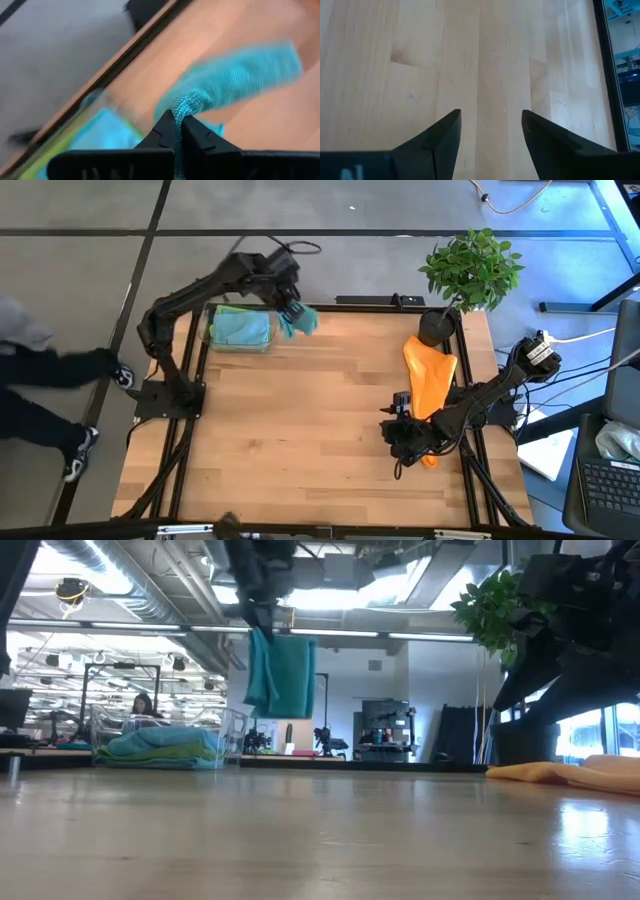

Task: Fold microfiber towels
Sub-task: Stack the blue microfiber cloth on top of the light blue microfiber cloth in the transparent bin

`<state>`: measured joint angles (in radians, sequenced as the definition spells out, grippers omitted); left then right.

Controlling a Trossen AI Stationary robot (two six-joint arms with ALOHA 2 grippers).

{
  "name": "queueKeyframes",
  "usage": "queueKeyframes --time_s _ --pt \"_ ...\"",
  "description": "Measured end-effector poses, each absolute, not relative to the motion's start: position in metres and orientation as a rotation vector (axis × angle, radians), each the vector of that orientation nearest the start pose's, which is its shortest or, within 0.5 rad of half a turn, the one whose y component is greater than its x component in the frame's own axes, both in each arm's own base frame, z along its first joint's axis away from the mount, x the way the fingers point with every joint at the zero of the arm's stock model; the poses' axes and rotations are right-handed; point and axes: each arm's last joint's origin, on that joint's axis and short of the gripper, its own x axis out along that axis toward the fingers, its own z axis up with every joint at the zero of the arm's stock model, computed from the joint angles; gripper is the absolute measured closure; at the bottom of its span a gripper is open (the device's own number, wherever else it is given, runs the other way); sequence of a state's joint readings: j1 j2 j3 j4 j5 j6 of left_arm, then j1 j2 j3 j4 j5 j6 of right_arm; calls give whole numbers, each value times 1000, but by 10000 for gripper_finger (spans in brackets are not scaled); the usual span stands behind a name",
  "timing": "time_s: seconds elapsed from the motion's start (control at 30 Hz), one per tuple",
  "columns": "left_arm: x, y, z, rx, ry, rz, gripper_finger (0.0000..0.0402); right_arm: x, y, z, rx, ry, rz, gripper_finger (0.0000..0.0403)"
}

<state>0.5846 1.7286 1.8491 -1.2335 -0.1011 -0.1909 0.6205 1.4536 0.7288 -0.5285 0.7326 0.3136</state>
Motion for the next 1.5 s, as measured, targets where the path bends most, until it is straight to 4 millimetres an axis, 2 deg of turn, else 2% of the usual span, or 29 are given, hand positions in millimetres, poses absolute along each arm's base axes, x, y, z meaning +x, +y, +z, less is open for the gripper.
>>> queueKeyframes --time_s 0.17,0.3,0.5,0.6,0.87,1.03,1.23,1.5 --pt "241 194 375 -577 1113 926 401 207 124 163 -501 936 -243 192" --pt "224 193 366 -688 1131 956 401 207 124 163 -501 935 -243 192" --pt "202 203 325 -792 1266 1013 401 207 124 163 -495 934 -245 192" --pt "192 210 302 -789 1337 1045 401 207 124 163 -483 932 -251 192" --pt "173 225 248 -846 1343 1071 401 207 124 163 -474 931 -255 192" --pt "156 226 226 -845 1417 1109 401 207 124 163 -459 931 -253 192" --pt "155 227 223 -799 1412 1128 401 207 124 163 -446 928 -258 192" --pt "148 222 251 -703 1255 1233 401 207 125 163 -429 933 -249 192"
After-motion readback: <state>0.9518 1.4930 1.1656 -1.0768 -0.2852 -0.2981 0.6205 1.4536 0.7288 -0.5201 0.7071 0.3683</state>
